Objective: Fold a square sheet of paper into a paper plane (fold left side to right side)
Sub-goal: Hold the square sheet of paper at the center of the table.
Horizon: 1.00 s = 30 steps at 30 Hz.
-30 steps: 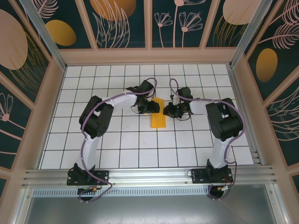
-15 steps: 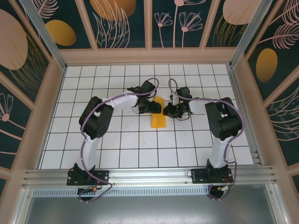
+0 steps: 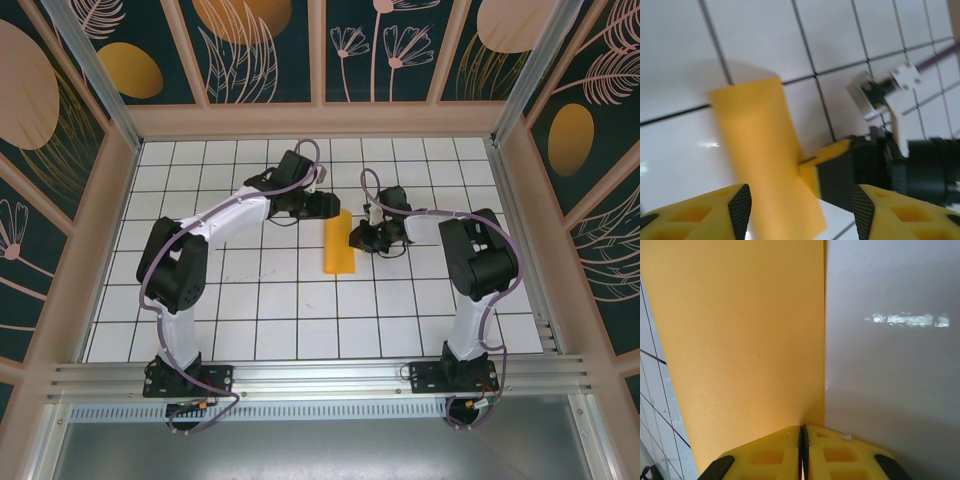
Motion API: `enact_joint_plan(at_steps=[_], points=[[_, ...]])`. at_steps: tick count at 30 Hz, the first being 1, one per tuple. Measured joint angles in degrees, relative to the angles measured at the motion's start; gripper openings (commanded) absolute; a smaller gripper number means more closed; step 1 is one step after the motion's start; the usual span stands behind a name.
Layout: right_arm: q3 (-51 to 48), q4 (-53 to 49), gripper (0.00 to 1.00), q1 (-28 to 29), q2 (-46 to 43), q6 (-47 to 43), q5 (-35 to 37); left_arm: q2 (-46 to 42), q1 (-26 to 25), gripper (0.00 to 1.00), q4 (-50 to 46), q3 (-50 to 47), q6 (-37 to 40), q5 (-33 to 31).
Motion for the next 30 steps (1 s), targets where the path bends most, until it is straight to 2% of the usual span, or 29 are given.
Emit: enact_joint_plan(at_steps=[8, 17, 30], points=[[0.0, 0.0, 0.14, 0.0, 0.0, 0.0, 0.0, 6.4, -1.4, 0.55, 3.3, -1.3, -1.5, 5.9], [0.2, -0.3, 0.14, 0.0, 0.0, 0.0, 0.0, 10.3, -1.4, 0.55, 3.5, -2.6, -1.4, 4.1], [0.2, -0.2, 0.15, -0.2, -0.2, -0.7, -1.2, 10.4, -1.2, 0.53, 6.2, -5.0, -1.4, 3.8]])
